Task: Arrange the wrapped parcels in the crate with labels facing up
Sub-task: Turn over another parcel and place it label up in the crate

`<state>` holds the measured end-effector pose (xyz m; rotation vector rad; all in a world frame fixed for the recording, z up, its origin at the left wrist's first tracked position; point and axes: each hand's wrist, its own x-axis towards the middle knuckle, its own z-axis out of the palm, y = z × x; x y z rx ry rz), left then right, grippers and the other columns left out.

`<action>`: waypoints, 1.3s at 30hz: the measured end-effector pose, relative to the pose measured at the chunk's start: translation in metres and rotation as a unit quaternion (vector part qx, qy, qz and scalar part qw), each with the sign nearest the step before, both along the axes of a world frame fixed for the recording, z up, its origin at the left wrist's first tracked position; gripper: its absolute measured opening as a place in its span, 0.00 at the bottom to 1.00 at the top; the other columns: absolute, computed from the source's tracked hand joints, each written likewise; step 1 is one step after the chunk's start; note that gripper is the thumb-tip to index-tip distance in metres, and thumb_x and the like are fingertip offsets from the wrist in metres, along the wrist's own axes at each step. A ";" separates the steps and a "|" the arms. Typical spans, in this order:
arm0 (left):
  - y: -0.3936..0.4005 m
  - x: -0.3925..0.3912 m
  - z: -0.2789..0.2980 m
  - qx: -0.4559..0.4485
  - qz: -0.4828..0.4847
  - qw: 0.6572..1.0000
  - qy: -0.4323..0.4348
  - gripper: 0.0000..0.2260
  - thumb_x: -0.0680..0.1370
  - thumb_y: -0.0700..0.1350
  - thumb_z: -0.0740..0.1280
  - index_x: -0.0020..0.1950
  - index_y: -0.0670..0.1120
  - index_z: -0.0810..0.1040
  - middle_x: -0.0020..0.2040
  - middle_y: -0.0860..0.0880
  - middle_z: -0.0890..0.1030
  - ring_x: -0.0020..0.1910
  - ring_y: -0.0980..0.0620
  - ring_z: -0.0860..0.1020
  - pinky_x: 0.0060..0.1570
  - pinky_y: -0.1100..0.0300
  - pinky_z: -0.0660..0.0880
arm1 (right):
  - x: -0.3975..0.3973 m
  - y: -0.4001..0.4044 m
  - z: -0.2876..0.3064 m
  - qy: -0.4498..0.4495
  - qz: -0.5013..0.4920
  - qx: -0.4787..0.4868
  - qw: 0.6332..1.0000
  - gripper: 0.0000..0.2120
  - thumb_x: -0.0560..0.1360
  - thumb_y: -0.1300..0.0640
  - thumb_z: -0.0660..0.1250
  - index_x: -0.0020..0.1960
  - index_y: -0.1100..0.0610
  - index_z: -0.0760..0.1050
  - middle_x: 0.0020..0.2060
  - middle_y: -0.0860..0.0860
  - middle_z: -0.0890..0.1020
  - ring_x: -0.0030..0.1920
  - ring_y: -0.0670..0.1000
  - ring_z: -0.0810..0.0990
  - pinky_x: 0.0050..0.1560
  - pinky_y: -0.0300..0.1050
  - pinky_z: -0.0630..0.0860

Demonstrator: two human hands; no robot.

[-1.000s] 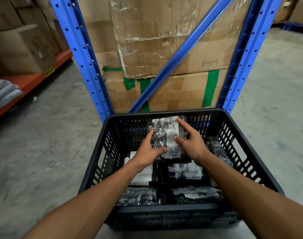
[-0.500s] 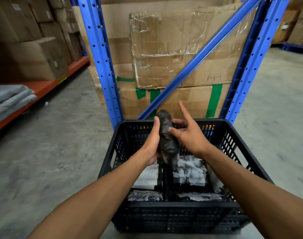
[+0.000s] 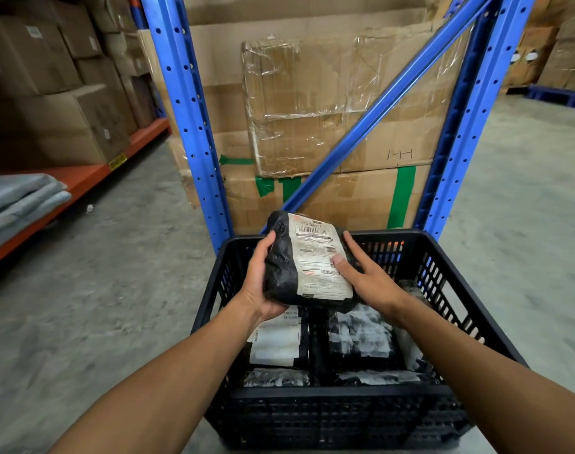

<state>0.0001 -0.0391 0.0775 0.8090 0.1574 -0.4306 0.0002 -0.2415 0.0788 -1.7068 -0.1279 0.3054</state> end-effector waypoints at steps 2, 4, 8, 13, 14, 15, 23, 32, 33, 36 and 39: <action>0.001 0.000 0.000 0.021 -0.003 1.000 0.001 0.31 0.78 0.65 0.62 0.69 0.43 0.78 0.66 0.37 0.80 0.65 0.37 0.78 0.69 0.39 0.69 | 0.003 0.002 -0.004 0.012 -0.001 0.049 0.999 0.31 0.81 0.53 0.64 0.78 0.34 0.54 0.62 0.41 0.78 0.56 0.46 0.83 0.56 0.47 0.82; 0.002 0.000 0.001 0.070 -0.005 0.998 -0.009 0.29 0.79 0.64 0.61 0.69 0.44 0.78 0.66 0.37 0.80 0.65 0.37 0.78 0.70 0.39 0.68 | 0.005 0.004 -0.007 0.024 -0.010 0.065 0.998 0.31 0.82 0.58 0.63 0.78 0.37 0.55 0.60 0.42 0.80 0.54 0.47 0.84 0.50 0.44 0.83; 0.004 0.010 -0.009 0.192 0.047 0.978 -0.067 0.22 0.82 0.57 0.62 0.74 0.50 0.73 0.65 0.42 0.82 0.63 0.41 0.81 0.66 0.40 0.74 | 0.002 0.004 -0.009 0.021 -0.040 0.067 0.997 0.30 0.82 0.61 0.62 0.79 0.41 0.57 0.59 0.47 0.81 0.52 0.51 0.85 0.49 0.47 0.83; 0.000 0.011 -0.016 0.361 0.089 0.915 -0.160 0.24 0.86 0.50 0.57 0.80 0.63 0.56 0.70 0.54 0.75 0.61 0.56 0.79 0.62 0.56 0.76 | 0.002 0.005 -0.011 -0.013 -0.063 0.016 0.998 0.28 0.83 0.61 0.60 0.79 0.43 0.59 0.68 0.52 0.76 0.63 0.55 0.79 0.67 0.57 0.75; 0.000 0.010 -0.016 0.394 0.077 0.899 -0.176 0.24 0.86 0.51 0.56 0.80 0.64 0.54 0.69 0.57 0.73 0.60 0.59 0.77 0.61 0.60 0.75 | 0.001 0.005 -0.011 -0.020 -0.066 0.009 0.998 0.28 0.83 0.61 0.60 0.79 0.44 0.59 0.68 0.52 0.76 0.64 0.56 0.79 0.67 0.58 0.74; 0.001 0.009 -0.015 0.424 0.060 0.883 -0.193 0.25 0.85 0.53 0.57 0.80 0.66 0.53 0.69 0.59 0.72 0.62 0.59 0.76 0.62 0.60 0.73 | 0.001 0.006 -0.012 -0.023 -0.071 0.004 0.997 0.28 0.83 0.62 0.60 0.79 0.45 0.59 0.67 0.51 0.76 0.63 0.56 0.79 0.66 0.58 0.75; 0.016 -0.004 -0.027 0.506 -0.056 0.826 -0.243 0.40 0.80 0.48 0.70 0.82 0.63 0.48 0.70 0.64 0.71 0.66 0.63 0.73 0.68 0.63 0.69 | 0.003 0.012 -0.021 -0.012 -0.066 -0.017 0.998 0.31 0.81 0.61 0.65 0.79 0.45 0.58 0.60 0.49 0.82 0.56 0.54 0.83 0.60 0.57 0.80; 0.037 -0.005 -0.042 0.587 -0.078 0.778 -0.211 0.38 0.80 0.45 0.70 0.83 0.58 0.51 0.69 0.58 0.74 0.66 0.59 0.71 0.64 0.66 0.65 | 0.006 0.029 -0.038 0.050 0.041 -0.103 0.993 0.46 0.75 0.66 0.72 0.82 0.50 0.48 0.57 0.46 0.77 0.58 0.52 0.79 0.61 0.47 0.77; 0.040 -0.003 -0.044 0.596 -0.081 0.772 -0.207 0.38 0.80 0.45 0.70 0.83 0.57 0.51 0.70 0.55 0.73 0.66 0.59 0.70 0.63 0.66 0.65 | 0.007 0.034 -0.041 0.056 0.043 -0.107 0.992 0.46 0.75 0.66 0.71 0.82 0.50 0.47 0.58 0.47 0.77 0.58 0.52 0.79 0.60 0.47 0.77; 0.049 0.004 -0.054 0.617 -0.083 0.760 -0.189 0.36 0.80 0.43 0.69 0.83 0.53 0.53 0.72 0.51 0.74 0.66 0.57 0.71 0.60 0.69 0.65 | 0.012 0.048 -0.051 0.074 0.043 -0.118 0.989 0.45 0.76 0.65 0.71 0.82 0.51 0.47 0.67 0.53 0.75 0.58 0.52 0.77 0.59 0.47 0.77; 0.059 0.010 -0.069 0.629 -0.083 0.754 -0.168 0.35 0.80 0.41 0.69 0.83 0.51 0.55 0.72 0.48 0.75 0.68 0.53 0.74 0.61 0.66 0.67 | 0.021 0.063 -0.067 0.094 0.040 -0.124 0.987 0.45 0.75 0.65 0.71 0.82 0.52 0.46 0.69 0.55 0.75 0.61 0.55 0.77 0.65 0.52 0.76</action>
